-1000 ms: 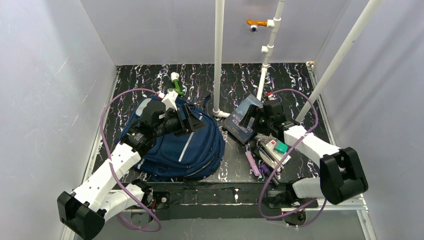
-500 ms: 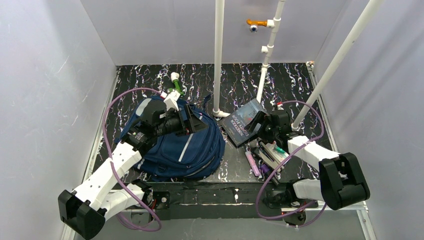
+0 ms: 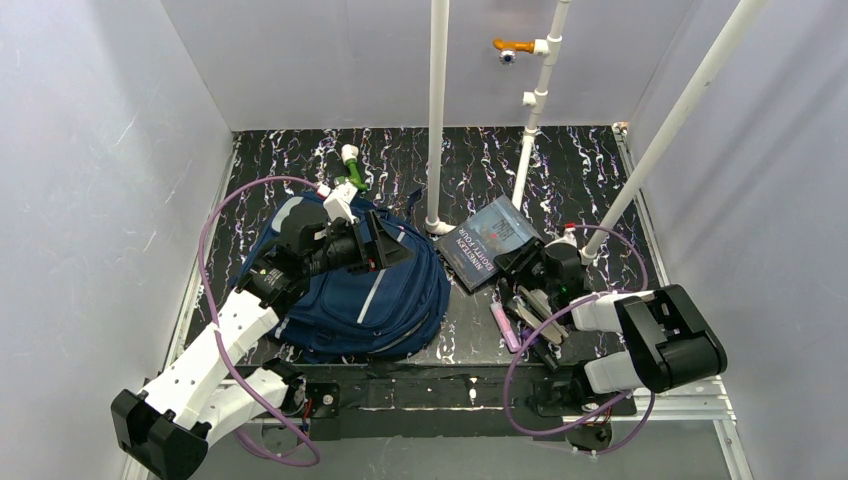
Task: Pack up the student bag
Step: Pick up the book from the center of the board.
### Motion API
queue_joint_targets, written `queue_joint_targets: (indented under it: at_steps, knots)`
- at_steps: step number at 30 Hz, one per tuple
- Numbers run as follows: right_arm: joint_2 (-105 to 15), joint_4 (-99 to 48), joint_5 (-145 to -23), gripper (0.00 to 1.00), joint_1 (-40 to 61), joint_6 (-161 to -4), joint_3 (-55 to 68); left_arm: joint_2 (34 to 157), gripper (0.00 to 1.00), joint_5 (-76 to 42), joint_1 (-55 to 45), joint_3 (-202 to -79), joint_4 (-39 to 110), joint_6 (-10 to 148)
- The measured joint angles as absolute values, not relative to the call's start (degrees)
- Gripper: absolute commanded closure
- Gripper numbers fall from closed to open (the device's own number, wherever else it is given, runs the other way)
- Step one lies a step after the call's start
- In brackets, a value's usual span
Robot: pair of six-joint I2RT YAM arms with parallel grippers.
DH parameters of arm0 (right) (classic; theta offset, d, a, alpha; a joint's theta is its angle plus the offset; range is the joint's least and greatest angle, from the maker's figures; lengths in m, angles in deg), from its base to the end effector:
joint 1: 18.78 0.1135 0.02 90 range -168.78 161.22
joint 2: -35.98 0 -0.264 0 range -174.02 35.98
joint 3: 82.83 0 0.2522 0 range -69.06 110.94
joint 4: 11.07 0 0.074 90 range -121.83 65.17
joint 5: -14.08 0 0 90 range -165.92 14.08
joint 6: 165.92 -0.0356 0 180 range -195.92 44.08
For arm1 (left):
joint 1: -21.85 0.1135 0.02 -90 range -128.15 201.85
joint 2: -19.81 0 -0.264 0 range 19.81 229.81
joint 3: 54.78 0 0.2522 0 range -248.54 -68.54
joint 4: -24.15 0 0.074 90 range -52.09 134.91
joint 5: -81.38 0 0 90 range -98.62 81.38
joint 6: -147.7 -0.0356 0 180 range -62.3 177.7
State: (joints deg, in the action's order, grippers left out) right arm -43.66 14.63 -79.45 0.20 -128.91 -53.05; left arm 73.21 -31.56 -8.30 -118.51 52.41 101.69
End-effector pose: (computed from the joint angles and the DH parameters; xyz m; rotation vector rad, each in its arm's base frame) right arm 0.2216 0.0785 0.1356 0.5738 2.0193 0.8507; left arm 0.1766 -0.1186 0.3378 0.0531 2.0614 -1.2248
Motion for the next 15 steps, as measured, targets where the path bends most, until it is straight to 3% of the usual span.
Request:
queue_joint_targets:
  at_steps: [2, 5, 10, 15]
  knots:
    - [-43.7, 16.6, -78.1, 0.78, 0.2, -129.7, -54.4, 73.2, 0.25, -31.5, -8.3, -118.5, 52.7, 101.6]
    - [-43.4, 20.2, -77.4, 0.99, 0.0, -131.6, -55.8, 73.2, 0.25, -31.3, -8.3, -118.5, 52.9, 101.6]
    - [-39.6, 19.2, -77.7, 0.99, 0.1, -131.4, -55.8, 73.2, 0.25, -31.3, -8.3, -118.5, 52.9, 101.6]
    - [-24.8, -0.1, -77.7, 0.99, 0.1, -124.9, -50.7, 73.3, 0.24, -30.4, -8.3, -119.1, 53.9, 100.6]
